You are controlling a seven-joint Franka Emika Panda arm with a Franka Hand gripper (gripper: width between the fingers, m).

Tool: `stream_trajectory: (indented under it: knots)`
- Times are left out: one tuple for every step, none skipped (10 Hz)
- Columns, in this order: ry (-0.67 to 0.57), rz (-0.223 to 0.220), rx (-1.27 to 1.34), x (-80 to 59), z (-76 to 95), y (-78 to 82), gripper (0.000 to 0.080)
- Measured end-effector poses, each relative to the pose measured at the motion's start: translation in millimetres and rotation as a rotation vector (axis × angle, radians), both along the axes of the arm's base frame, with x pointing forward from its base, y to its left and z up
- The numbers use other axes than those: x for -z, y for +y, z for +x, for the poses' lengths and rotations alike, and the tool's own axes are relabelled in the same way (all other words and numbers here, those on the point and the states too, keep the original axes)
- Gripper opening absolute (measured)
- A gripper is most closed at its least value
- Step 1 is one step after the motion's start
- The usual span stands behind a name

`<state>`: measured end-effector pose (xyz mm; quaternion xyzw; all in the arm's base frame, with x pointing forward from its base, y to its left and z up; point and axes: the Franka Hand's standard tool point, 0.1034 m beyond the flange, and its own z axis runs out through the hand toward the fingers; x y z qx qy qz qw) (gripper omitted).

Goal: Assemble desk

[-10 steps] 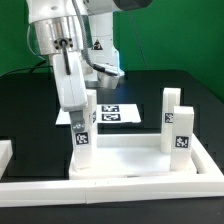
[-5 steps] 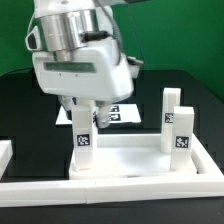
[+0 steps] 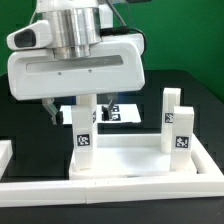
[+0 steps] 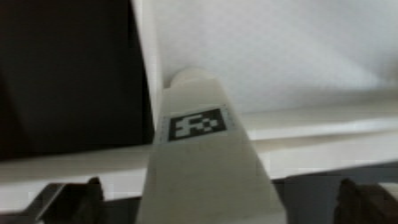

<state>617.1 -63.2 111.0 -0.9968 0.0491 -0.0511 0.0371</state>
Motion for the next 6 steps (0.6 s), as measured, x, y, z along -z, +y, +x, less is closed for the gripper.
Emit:
stream_trajectory:
  knots:
    - [0.016,-0.005,-0.095,2.9,-4.0,4.5,0.0649]
    - [0.017,-0.002,-0.063,3.1,-3.7,3.8,0.0649]
    - [0.018,-0.002,-0.050,3.2,-3.8,3.3,0.0649]
    - [0.022,0.006,0.013,3.7,-3.9,3.7,0.0507]
    - [0.028,0.013,0.095,3.9,-4.0,3.6,0.0370]
    - [0.031,0.016,0.122,4.1,-4.1,3.6,0.0287]
